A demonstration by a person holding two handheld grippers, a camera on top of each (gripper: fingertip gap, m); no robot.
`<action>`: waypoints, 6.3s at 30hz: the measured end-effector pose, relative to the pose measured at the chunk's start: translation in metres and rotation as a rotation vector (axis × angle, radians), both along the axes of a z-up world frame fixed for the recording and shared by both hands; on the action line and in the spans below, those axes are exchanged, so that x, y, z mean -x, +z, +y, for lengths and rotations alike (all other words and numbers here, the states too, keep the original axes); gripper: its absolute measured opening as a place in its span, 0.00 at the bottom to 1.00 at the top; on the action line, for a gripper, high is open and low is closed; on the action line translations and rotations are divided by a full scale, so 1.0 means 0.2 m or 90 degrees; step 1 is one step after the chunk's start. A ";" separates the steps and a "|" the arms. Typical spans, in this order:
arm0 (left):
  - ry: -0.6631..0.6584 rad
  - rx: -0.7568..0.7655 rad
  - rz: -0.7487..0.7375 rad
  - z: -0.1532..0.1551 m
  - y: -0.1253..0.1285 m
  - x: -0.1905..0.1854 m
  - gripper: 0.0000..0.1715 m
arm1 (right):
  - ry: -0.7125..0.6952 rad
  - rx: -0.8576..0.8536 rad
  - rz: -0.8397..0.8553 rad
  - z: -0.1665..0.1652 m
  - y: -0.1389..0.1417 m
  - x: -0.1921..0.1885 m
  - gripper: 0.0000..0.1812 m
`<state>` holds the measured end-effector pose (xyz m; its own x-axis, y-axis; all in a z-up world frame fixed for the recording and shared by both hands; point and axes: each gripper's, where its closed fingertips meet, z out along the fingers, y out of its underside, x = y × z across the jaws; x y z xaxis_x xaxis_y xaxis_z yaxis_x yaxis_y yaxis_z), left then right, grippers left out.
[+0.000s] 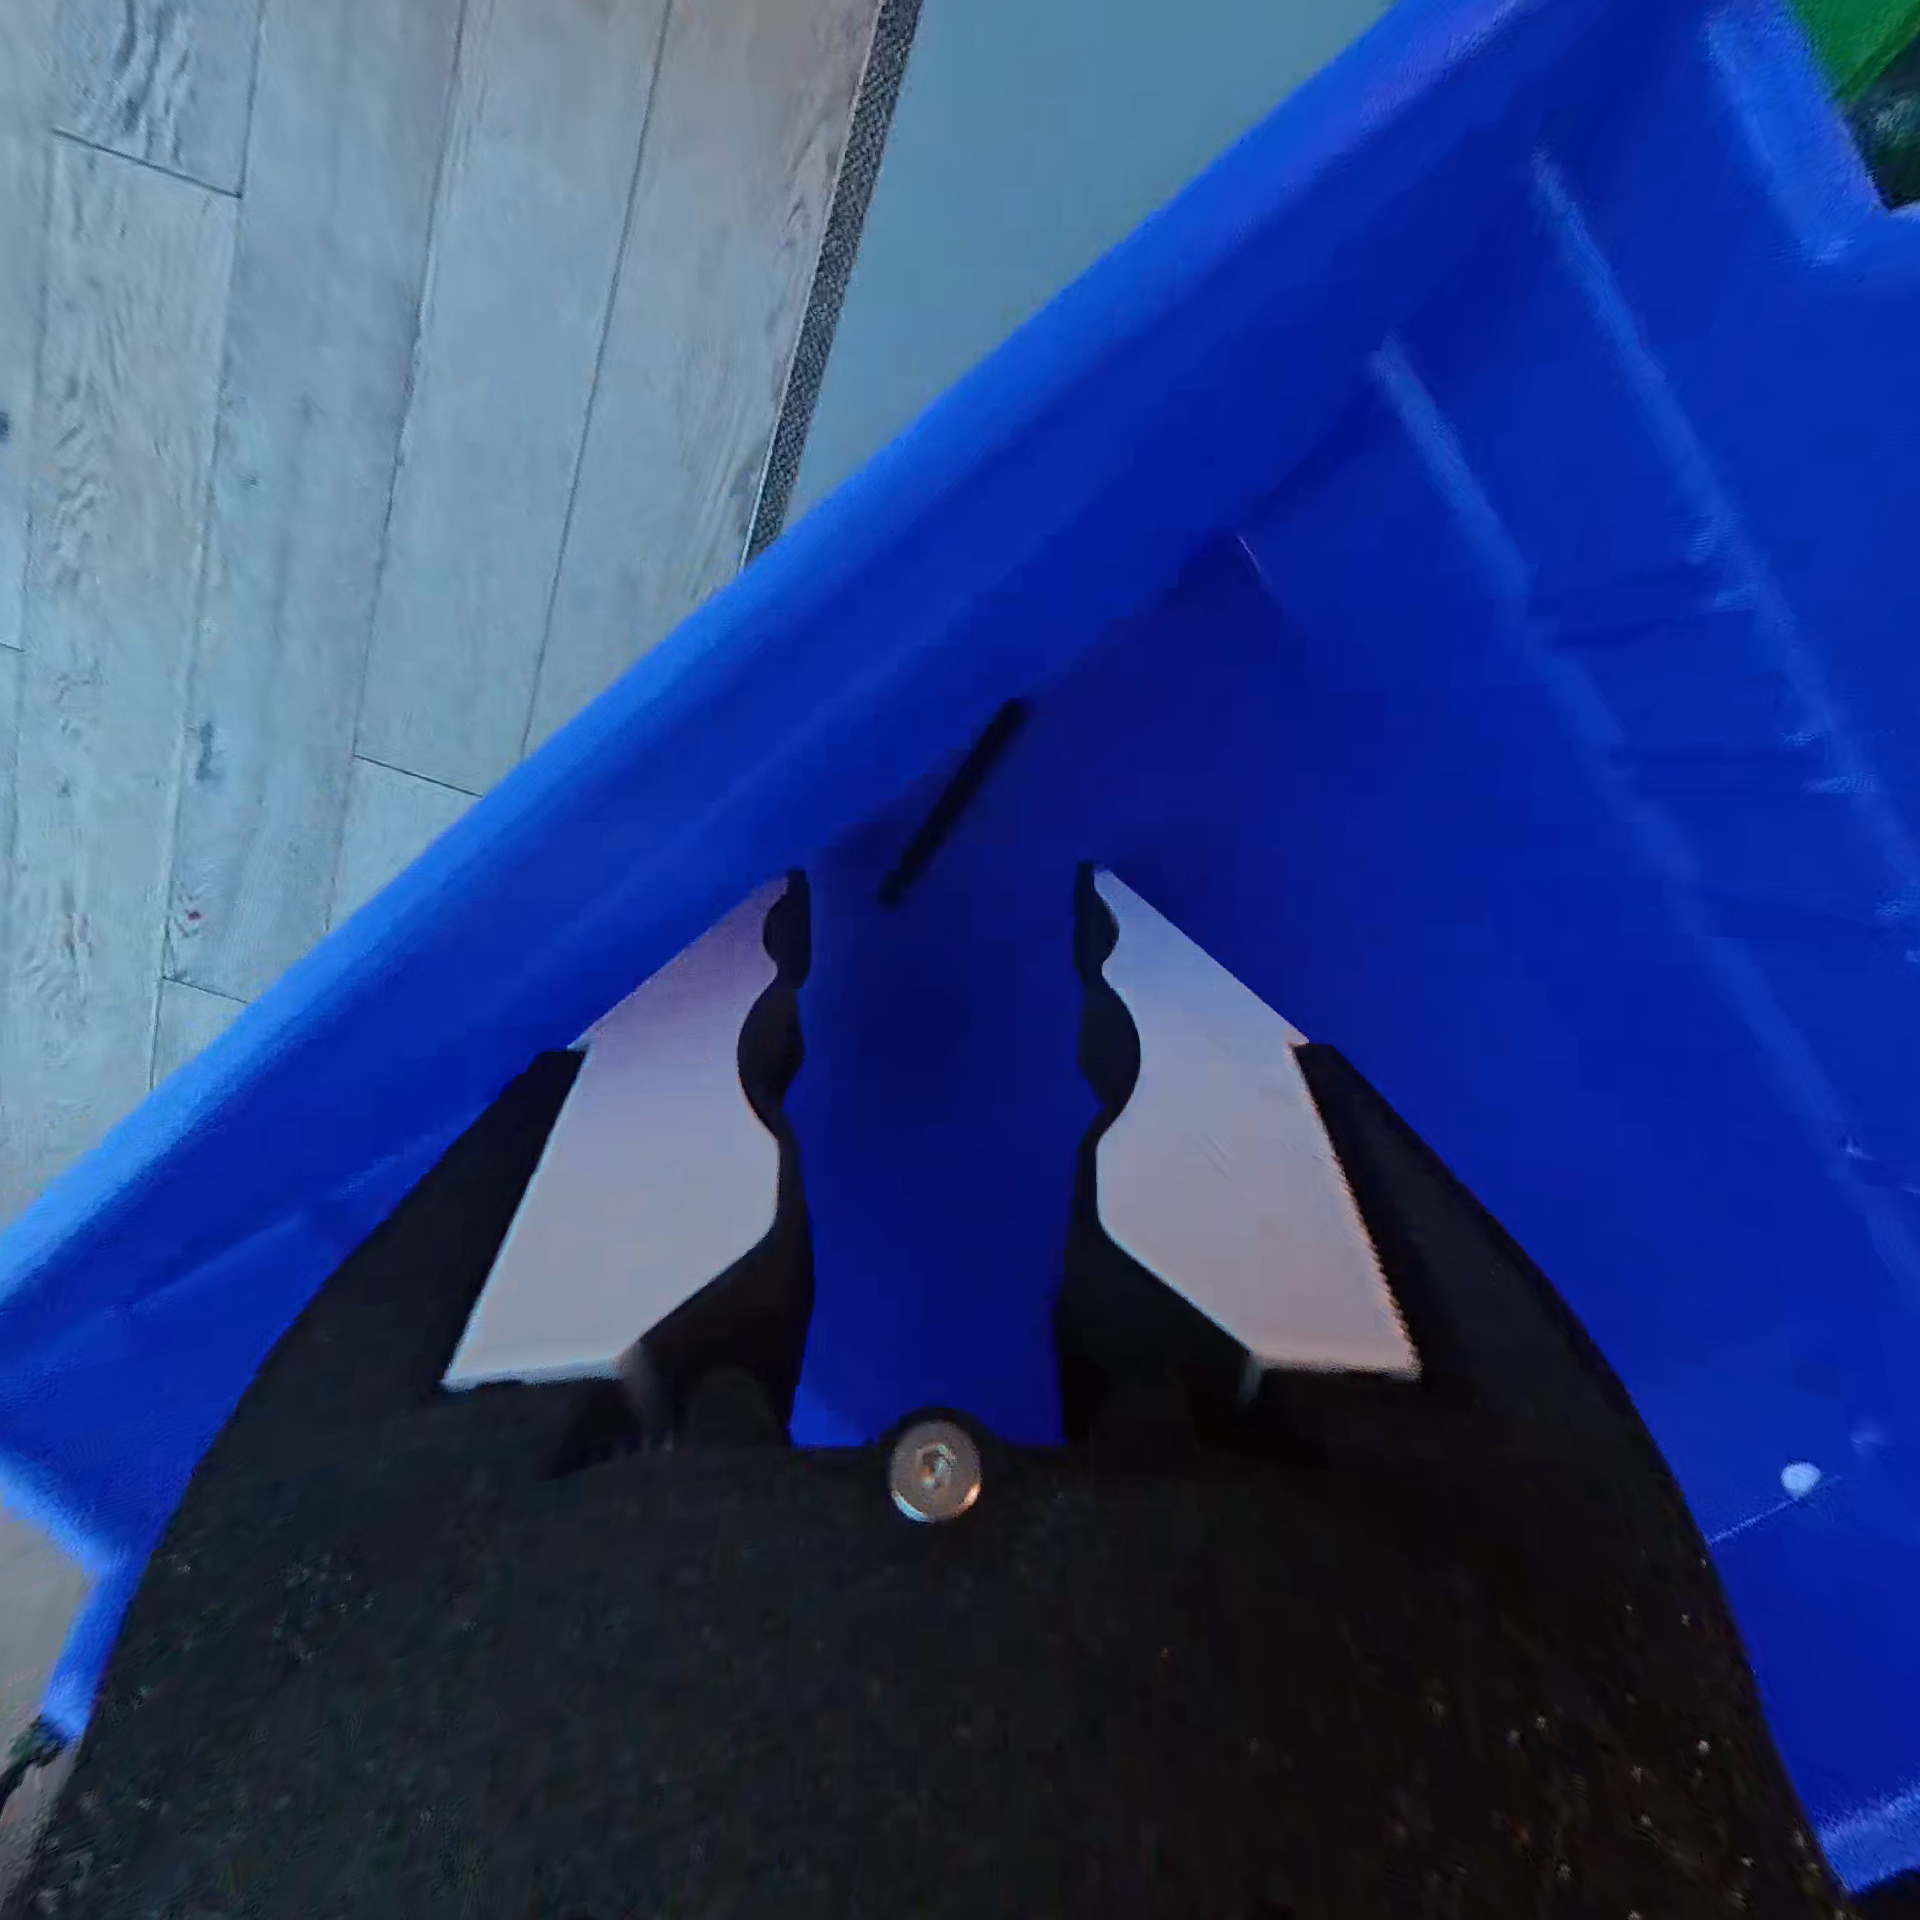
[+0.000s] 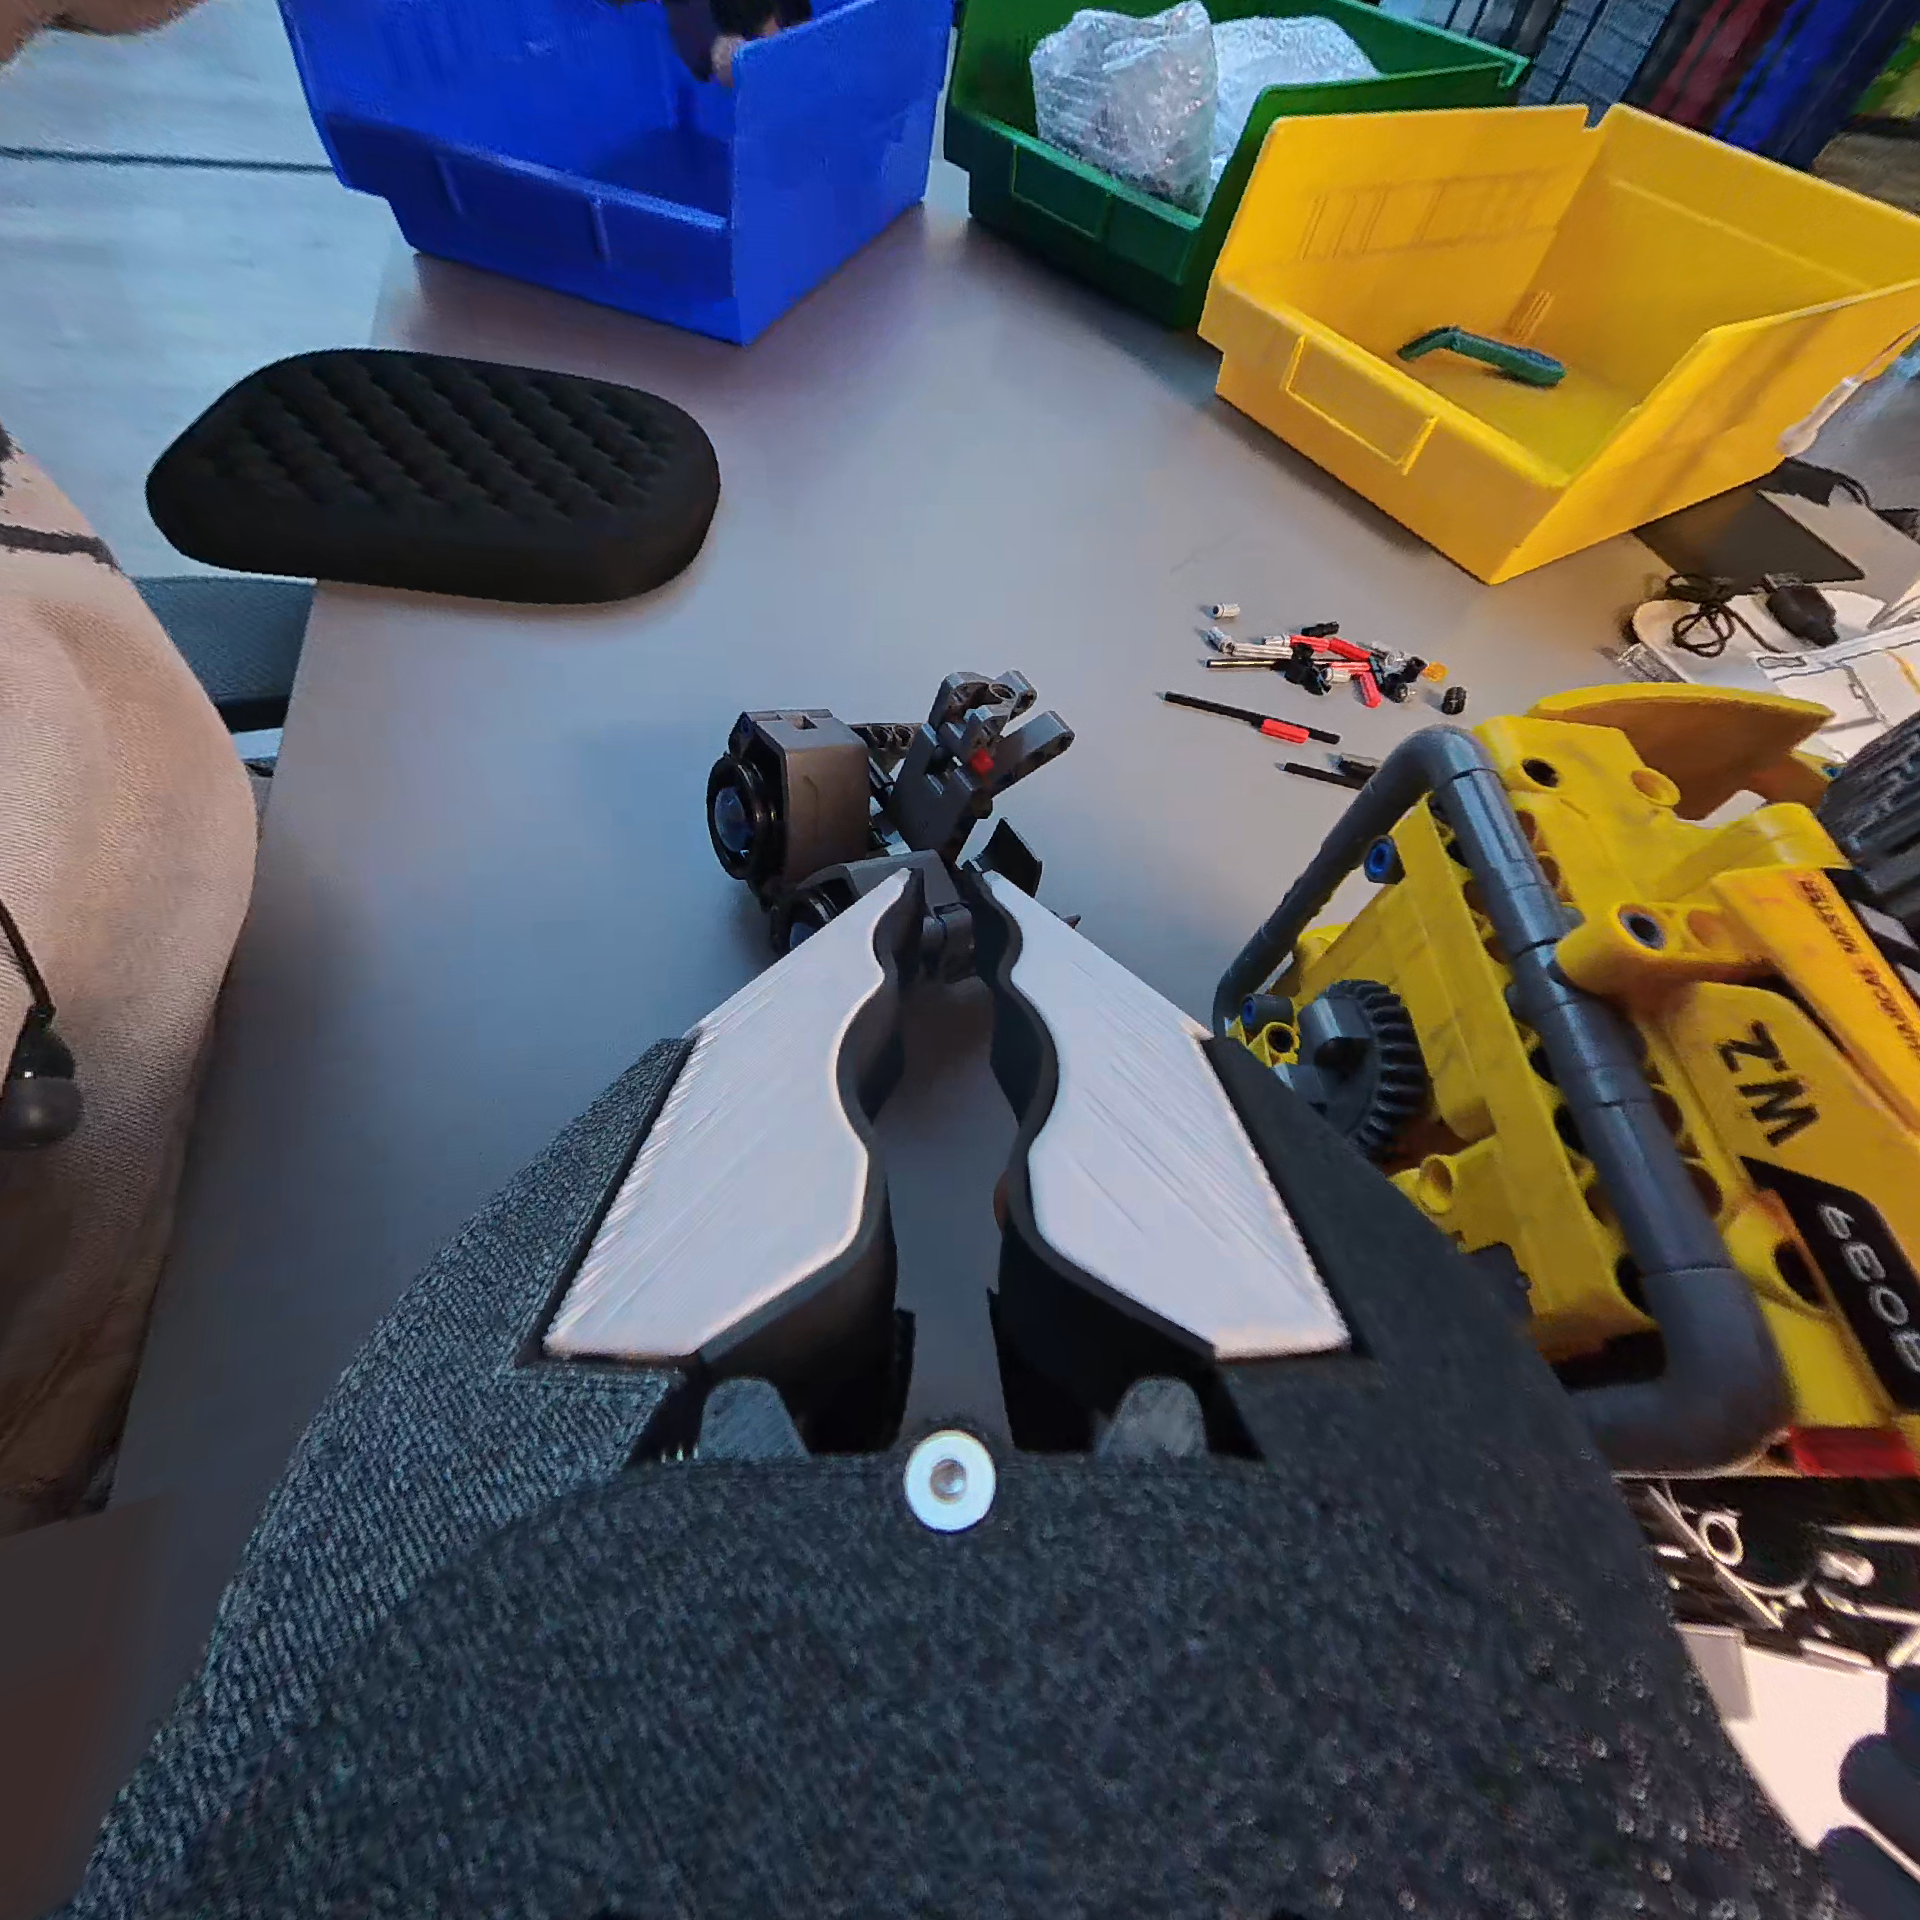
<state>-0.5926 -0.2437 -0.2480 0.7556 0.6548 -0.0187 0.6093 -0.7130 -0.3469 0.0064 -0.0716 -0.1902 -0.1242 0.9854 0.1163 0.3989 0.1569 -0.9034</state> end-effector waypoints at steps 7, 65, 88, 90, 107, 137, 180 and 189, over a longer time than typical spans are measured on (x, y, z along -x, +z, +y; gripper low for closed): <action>0.003 -0.015 0.003 0.05 -0.05 0.06 0.18 | 0.019 -0.012 -0.010 -0.03 -0.03 -0.01 0.05; -1.065 -0.576 -0.274 0.65 0.46 -2.85 0.14 | 0.107 0.205 0.193 -0.18 0.35 -0.03 0.02; -0.641 -0.365 -0.610 0.94 0.16 -2.82 0.16 | -0.016 0.041 0.086 -0.03 0.14 -0.02 0.02; -0.649 -0.372 -0.607 0.88 0.17 -2.81 0.16 | -0.016 0.027 0.082 -0.03 0.13 -0.01 0.02; -1.096 -0.370 -0.094 0.86 0.06 -2.88 0.24 | -0.034 0.027 0.117 -0.01 0.16 -0.04 0.02; -0.679 -0.382 -0.701 0.84 0.20 -2.97 0.14 | 0.012 -0.172 0.061 -0.02 0.16 0.08 0.02; -0.782 -0.426 -0.491 0.84 0.17 -2.93 0.16 | 0.053 -0.066 0.033 0.01 0.12 0.08 0.02; -0.773 -0.443 -0.460 0.87 0.17 -2.91 0.16 | 0.054 -0.166 -0.008 -0.03 0.12 0.12 0.02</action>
